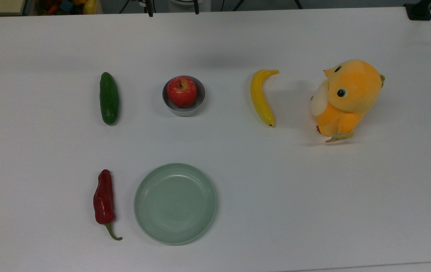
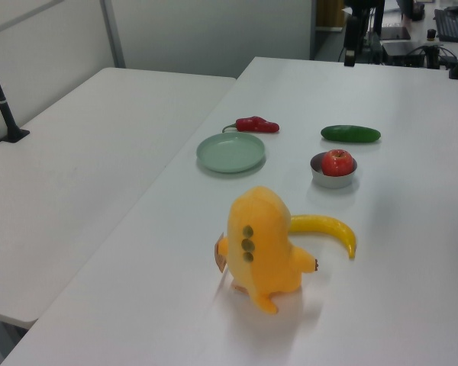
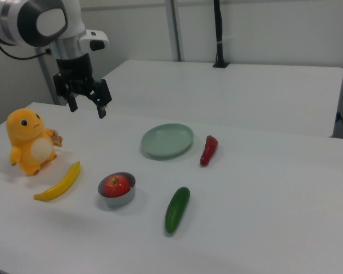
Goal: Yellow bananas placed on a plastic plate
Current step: 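Move the open gripper over the yellow banana and lower it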
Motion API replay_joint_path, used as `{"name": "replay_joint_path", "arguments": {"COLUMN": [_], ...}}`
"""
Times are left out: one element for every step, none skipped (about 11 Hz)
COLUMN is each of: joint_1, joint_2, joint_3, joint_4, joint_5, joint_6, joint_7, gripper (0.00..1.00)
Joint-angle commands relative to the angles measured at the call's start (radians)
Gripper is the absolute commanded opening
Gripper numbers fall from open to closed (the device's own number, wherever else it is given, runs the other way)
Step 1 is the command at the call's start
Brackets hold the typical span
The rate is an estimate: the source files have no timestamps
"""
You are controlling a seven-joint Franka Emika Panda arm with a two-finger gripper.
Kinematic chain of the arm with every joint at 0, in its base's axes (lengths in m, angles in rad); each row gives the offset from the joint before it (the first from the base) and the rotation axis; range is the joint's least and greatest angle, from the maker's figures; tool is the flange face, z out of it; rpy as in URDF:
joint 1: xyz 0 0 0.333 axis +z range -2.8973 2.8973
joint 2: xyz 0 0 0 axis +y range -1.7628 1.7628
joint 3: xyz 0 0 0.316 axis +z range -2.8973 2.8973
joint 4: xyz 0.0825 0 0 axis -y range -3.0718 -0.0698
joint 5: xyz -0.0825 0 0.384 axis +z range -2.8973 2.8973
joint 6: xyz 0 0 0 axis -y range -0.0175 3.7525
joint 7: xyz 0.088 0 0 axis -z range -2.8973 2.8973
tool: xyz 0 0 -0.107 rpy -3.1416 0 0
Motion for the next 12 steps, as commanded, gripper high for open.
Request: {"name": "replay_joint_path", "arguments": {"joint_1": [0.043,0.043,0.045,0.046,0.046,0.048,0.055,0.058,0.061,0.061,0.060,0.061], "joint_2": [-0.007,-0.008,-0.007,-0.005,-0.005,-0.002,0.006,0.010,0.009,0.010,0.012,0.018], "joint_3": [0.041,0.071,0.093,0.120,0.153,0.179,0.206,0.216,0.219,0.239,0.251,0.253], "joint_4": [-0.077,-0.097,-0.118,-0.143,-0.173,-0.207,-0.246,-0.285,-0.342,-0.388,-0.425,-0.447], "joint_5": [0.001,0.001,0.001,0.001,0.001,0.001,0.003,0.009,0.050,0.065,0.067,0.076], "joint_6": [-0.008,-0.020,-0.022,-0.020,-0.011,0.003,0.033,0.079,0.133,0.206,0.275,0.329], "joint_7": [-0.001,0.001,0.002,0.004,0.036,0.073,0.085,0.087,0.085,0.085,0.087,0.105], "gripper": [1.00,1.00,1.00,1.00,1.00,1.00,1.00,1.00,1.00,1.00,1.00,1.00]}}
